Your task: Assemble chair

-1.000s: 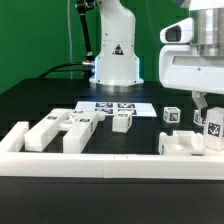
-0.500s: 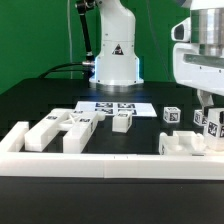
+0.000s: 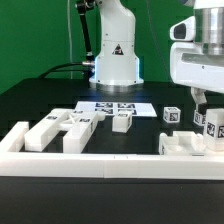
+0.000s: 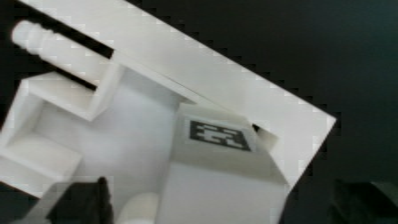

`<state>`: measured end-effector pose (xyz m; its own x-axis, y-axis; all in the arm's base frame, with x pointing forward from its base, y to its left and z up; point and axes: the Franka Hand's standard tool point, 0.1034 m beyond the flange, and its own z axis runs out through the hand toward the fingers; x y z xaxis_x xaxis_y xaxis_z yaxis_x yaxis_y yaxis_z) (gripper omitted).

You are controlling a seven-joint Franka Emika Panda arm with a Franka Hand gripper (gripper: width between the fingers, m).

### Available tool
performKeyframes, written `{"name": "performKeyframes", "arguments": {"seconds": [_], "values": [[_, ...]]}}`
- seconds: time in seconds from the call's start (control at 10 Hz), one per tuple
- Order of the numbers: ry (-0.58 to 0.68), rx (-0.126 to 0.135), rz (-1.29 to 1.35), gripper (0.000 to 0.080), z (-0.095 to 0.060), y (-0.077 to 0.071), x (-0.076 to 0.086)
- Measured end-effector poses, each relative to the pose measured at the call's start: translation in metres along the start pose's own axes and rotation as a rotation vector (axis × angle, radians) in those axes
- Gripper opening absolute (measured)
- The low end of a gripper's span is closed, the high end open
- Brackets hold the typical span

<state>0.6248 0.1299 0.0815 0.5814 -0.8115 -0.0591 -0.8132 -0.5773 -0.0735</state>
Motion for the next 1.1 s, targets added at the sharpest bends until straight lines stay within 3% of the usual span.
{"name": "performKeyframes", "arguments": {"seconds": [0.3,0.5,1.1], "values": [[0.003,-0.003,-0.220,0.0648,0.0001,0.0005,0.0005],[0.035,-0.035,-0.507,0.0648,-0.0008,-0.0015,-0.0035],[0.035,-0.046,-0.951,0.0648,-0.0014,-0.0009,-0.0002]]}}
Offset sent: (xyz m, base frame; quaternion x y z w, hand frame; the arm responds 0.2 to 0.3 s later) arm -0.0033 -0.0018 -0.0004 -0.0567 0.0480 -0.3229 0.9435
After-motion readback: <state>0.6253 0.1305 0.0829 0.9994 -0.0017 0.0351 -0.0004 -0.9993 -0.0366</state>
